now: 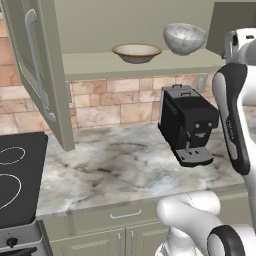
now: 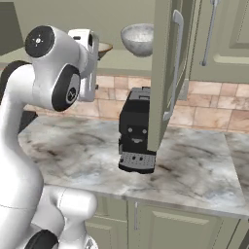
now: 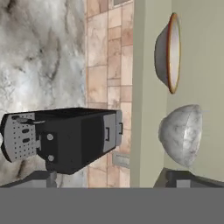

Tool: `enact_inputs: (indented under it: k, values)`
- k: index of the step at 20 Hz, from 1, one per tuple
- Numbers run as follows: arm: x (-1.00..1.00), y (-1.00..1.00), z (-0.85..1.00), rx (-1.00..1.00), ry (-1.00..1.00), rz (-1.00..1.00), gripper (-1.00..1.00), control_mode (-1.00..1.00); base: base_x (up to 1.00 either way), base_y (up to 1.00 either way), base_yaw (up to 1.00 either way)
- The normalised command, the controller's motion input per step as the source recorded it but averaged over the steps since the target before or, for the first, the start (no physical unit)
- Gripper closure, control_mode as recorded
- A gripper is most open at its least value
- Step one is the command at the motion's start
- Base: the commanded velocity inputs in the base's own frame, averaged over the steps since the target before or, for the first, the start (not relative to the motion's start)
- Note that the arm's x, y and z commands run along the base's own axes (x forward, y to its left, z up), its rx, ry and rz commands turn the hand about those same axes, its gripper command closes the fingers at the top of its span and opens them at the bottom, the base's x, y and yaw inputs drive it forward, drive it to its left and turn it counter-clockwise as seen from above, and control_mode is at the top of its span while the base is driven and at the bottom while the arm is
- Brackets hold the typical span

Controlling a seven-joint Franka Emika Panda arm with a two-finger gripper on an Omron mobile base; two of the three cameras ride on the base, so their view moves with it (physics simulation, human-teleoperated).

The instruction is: Open the cabinet. Pick the bowls from the counter and place them in the cabinet. Then close the cabinet.

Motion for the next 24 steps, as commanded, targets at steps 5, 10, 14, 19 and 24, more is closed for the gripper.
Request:
enact_inputs:
  k: [5,10,14,19,24]
  values:
    - [-1.00,-0.01,0.25,0.00,-0.29,0.00,-1.00,-1.00,0.00,0.00,0.00]
    - [-1.00,0.00,0.22,0.00,-0.28,0.00,-1.00,-1.00,0.00,0.00,0.00]
    - [-1.00,0.00,0.16,0.00,-0.31,0.01,-1.00,-1.00,0.00,0.00,0.00]
    - [-1.00,-0.02,0.24,0.00,-0.30,0.01,-1.00,-1.00,0.00,0.00,0.00]
    - [-1.00,-0.21,0.30,0.00,-0.19,0.00,-1.00,-1.00,0.00,0.00,0.00]
